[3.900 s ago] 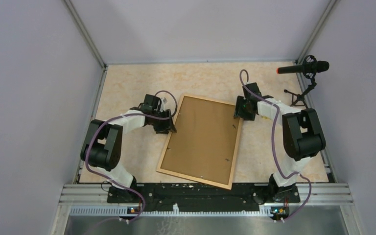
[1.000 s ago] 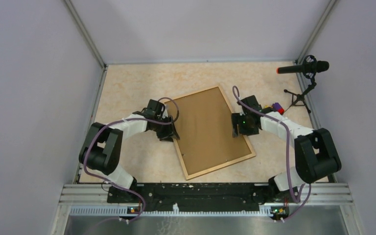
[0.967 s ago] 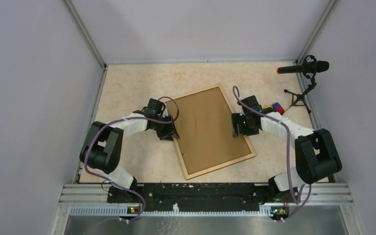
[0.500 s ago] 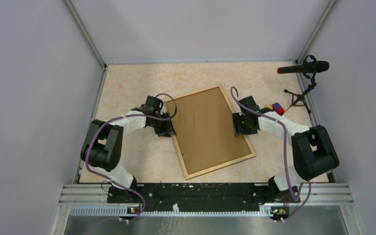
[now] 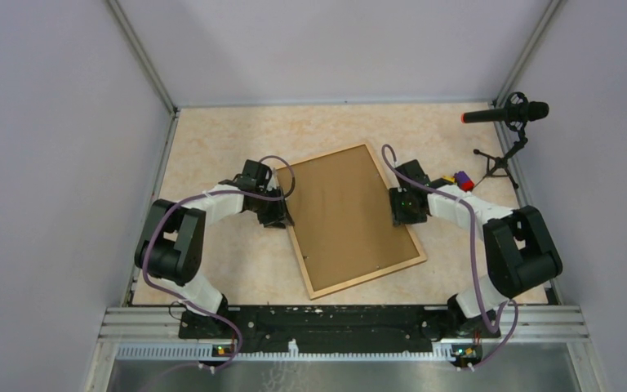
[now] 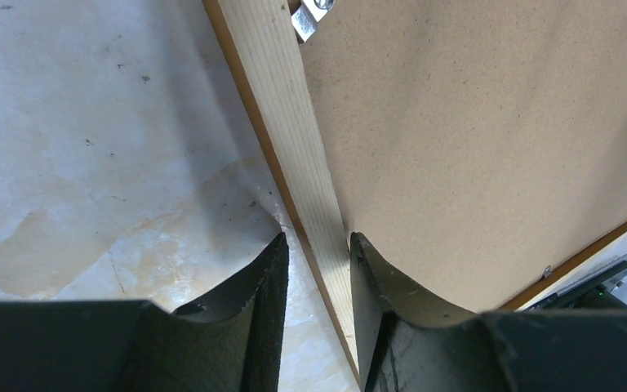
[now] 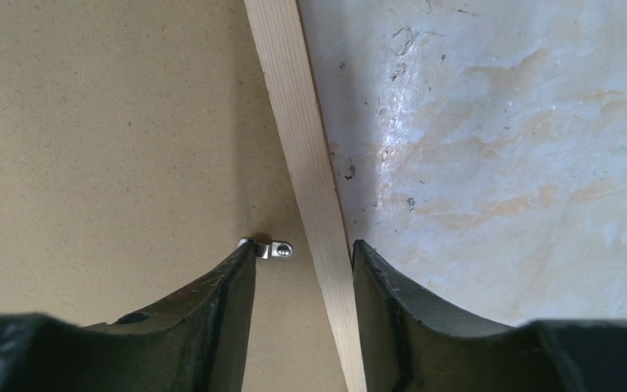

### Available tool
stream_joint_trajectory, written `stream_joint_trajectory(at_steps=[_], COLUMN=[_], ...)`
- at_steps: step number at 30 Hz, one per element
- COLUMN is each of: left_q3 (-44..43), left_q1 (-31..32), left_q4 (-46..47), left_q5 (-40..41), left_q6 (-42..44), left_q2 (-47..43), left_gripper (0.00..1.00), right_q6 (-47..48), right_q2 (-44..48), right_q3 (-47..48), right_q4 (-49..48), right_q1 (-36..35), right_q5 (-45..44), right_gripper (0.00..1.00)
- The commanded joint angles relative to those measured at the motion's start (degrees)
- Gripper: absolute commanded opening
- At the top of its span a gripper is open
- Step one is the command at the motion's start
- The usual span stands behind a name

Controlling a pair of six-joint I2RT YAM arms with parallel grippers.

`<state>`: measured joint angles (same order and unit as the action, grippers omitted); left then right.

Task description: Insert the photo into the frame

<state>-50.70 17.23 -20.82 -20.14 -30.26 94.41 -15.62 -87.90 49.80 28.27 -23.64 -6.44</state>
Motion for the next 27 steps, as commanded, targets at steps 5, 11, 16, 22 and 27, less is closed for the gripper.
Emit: stream_joint_trajectory(at_steps=[5,11,16,22,27], left_q3=[0.5,0.7,0.6,0.8,1.8], left_q1=[-0.7,-0.7,-0.8,-0.8,-0.8], left_q4=[0.1,0.0,0.1,0.6,0.9], left_q5=[2.4,2.5,2.3,1.3,0.8], left_q6=[1.4,1.7,1.5,1.2,1.0], left_q2=[1.6,1.5,1.3,1.7,1.4], left_gripper=[0.38,0.37,0.37,0.36,0.35], right_q6=[-1.9,-2.1,-2.4,-4.4,-14.0], right_q2=[-2.2,-1.9,0.9,-0.5,-2.4], right_q3=[0.4,0.9,-0.9,-3.0,-3.4], right_q4=[-2.1,-0.3,-0.2,-7.6,-10.9], right_q1=[-0.6,-0.7,-0.7,-0.7,-0.5], right_q5=[-3.7,-4.1,-3.8,-4.3,-8.6], right_gripper=[0.29,0.36,0.35,0.20,0.11])
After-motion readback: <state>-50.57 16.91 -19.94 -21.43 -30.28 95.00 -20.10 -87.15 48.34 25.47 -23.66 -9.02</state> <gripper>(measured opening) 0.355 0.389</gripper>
